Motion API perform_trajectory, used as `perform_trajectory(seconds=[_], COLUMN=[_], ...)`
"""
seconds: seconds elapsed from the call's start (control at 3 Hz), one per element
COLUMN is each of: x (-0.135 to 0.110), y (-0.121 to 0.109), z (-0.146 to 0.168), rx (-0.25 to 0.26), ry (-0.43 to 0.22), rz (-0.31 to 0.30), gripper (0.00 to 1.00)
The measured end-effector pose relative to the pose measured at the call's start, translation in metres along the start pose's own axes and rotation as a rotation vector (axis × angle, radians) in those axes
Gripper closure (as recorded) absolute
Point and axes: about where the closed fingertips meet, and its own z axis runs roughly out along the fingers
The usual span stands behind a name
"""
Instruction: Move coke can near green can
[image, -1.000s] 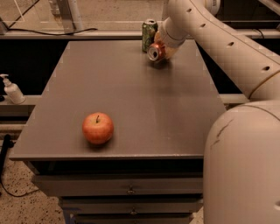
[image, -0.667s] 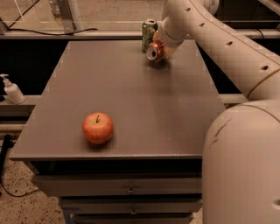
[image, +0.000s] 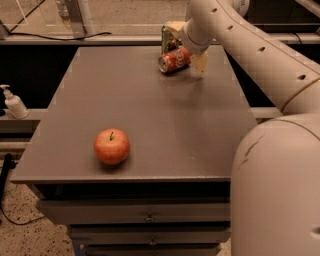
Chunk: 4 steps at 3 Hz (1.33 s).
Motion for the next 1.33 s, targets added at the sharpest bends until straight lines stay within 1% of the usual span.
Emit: perform_trajectory(seconds=[0.33, 0.67, 1.0, 1.33], x=[0.000, 0.014, 0.047, 0.074], y=[0.000, -0.004, -0.011, -0.002], z=[-0.001, -0.016, -0.058, -0.109], rx=[-0.001, 0.026, 0.086, 0.131], ry=[0.000, 0.024, 0.079, 0.103], rz=[0.000, 0.026, 0.069, 0.112], gripper=[0.00, 0.00, 0.00, 0.00])
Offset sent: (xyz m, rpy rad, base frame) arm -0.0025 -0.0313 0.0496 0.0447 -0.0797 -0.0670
